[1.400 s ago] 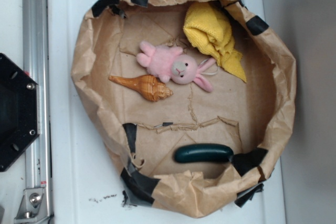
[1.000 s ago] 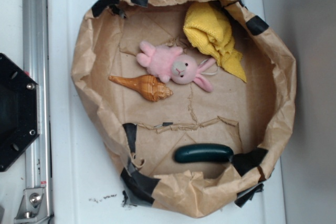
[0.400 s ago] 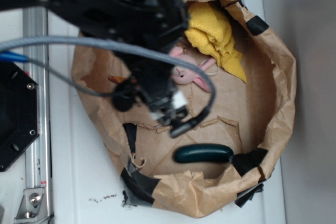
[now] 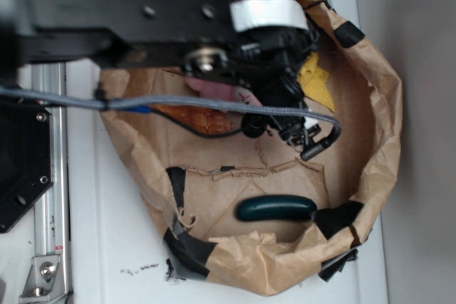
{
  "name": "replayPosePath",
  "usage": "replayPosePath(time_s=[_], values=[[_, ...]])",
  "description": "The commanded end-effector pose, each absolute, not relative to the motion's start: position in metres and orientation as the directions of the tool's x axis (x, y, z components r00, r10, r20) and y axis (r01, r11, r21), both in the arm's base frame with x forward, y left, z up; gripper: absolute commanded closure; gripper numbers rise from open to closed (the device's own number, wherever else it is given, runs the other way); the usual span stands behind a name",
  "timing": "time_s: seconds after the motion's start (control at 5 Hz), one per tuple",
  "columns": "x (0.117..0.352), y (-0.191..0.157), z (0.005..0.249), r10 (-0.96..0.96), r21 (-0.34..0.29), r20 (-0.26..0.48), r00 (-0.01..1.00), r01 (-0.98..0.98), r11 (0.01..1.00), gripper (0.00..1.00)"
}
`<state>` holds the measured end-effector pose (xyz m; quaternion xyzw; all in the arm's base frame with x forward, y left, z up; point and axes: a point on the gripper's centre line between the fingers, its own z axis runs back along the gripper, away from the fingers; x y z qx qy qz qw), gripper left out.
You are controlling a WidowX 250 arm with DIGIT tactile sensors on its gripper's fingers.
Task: Grab the yellow cloth.
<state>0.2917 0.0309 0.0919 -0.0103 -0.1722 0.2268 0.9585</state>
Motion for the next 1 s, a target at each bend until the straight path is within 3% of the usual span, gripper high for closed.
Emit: replayPosePath(time_s=[0.0,0.4,0.6,0.8], values=[[0.318,0.059,0.063,0.553,-0.106,0.306,0.775,-0.549,0.829,0.00],[0.340,0.076,0.057,0.630,-0.143,0.273,0.727,-0.617,0.774,0.00],[0.350,0.060,0.054,0.553,-0.102,0.247,0.796,-0.546,0.832,0.00],[0.350,0.049,0.053,0.482,-0.070,0.230,0.845,-0.480,0.875,1.00]])
